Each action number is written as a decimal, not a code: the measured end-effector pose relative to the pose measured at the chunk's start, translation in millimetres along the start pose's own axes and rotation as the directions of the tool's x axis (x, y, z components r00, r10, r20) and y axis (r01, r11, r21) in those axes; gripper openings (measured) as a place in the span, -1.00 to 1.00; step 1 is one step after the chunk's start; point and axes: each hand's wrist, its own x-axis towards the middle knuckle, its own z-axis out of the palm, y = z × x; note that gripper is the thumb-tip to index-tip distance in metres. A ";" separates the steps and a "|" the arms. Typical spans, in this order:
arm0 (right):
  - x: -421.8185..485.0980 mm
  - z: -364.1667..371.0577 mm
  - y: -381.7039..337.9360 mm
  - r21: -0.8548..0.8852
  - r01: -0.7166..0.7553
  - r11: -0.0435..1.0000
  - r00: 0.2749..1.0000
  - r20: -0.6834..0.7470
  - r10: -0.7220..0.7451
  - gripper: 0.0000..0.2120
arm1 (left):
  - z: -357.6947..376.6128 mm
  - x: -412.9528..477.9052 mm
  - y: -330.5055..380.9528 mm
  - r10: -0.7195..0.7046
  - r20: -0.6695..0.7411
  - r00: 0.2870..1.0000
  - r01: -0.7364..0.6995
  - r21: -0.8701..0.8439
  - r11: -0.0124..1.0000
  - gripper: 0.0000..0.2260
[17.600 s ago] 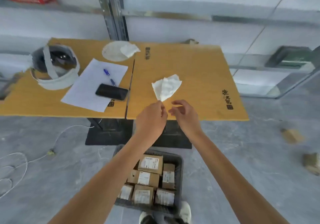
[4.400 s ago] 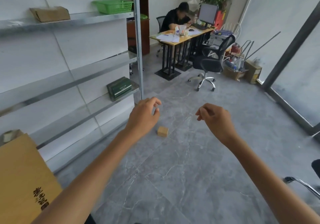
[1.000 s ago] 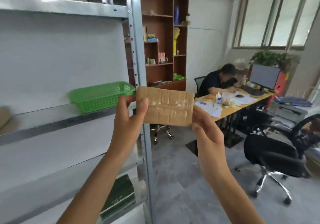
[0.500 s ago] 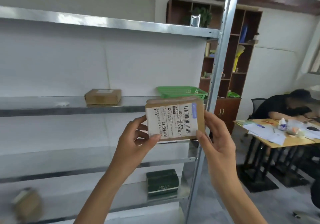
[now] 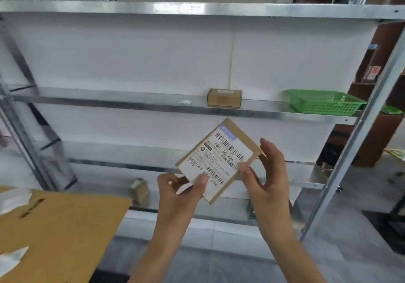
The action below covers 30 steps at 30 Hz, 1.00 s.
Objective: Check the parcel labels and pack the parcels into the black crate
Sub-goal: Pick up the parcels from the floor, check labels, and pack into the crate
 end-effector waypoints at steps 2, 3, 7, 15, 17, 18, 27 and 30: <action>-24.3 23.7 4.0 0.028 -0.161 0.987 0.976 0.152 0.155 -0.17 | -8.3 -16.6 -6.4 -0.042 -0.073 0.996 0.038 -0.047 0.998 -0.27; -36.2 34.3 6.5 0.079 -0.240 0.967 0.943 0.255 0.214 -0.16 | -11.6 -24.3 -8.3 -0.047 -0.105 0.993 0.044 -0.038 0.998 -0.24; -64.4 46.8 13.3 0.092 -0.318 0.944 0.891 0.369 0.264 -0.34 | -31.5 -55.2 -12.9 -0.025 -0.107 0.994 0.034 0.075 0.997 -0.30; -103.3 44.3 14.9 0.053 -0.439 0.897 0.749 0.573 0.333 -0.32 | -83.1 -127.2 -5.3 -0.065 -0.052 0.997 0.073 0.174 0.982 -0.65; -119.5 51.7 13.1 0.042 -0.458 0.888 0.723 0.599 0.345 -0.32 | -97.3 -142.7 -3.0 -0.095 -0.076 0.993 0.108 0.193 0.975 -0.72; -127.3 55.9 12.7 0.034 -0.470 0.882 0.707 0.613 0.353 -0.31 | -104.7 -149.2 -1.3 -0.110 -0.080 0.991 0.124 0.207 0.970 -0.75; -194.9 130.9 3.3 0.010 -0.587 0.810 0.598 0.680 0.425 -0.28 | -204.7 -186.0 21.8 -0.076 -0.295 0.953 0.171 0.312 0.935 -0.58; -224.5 168.0 -2.1 0.003 -0.590 0.808 0.573 0.707 0.415 -0.29 | -249.7 -206.4 34.1 -0.037 -0.319 0.947 0.152 0.345 0.926 -0.58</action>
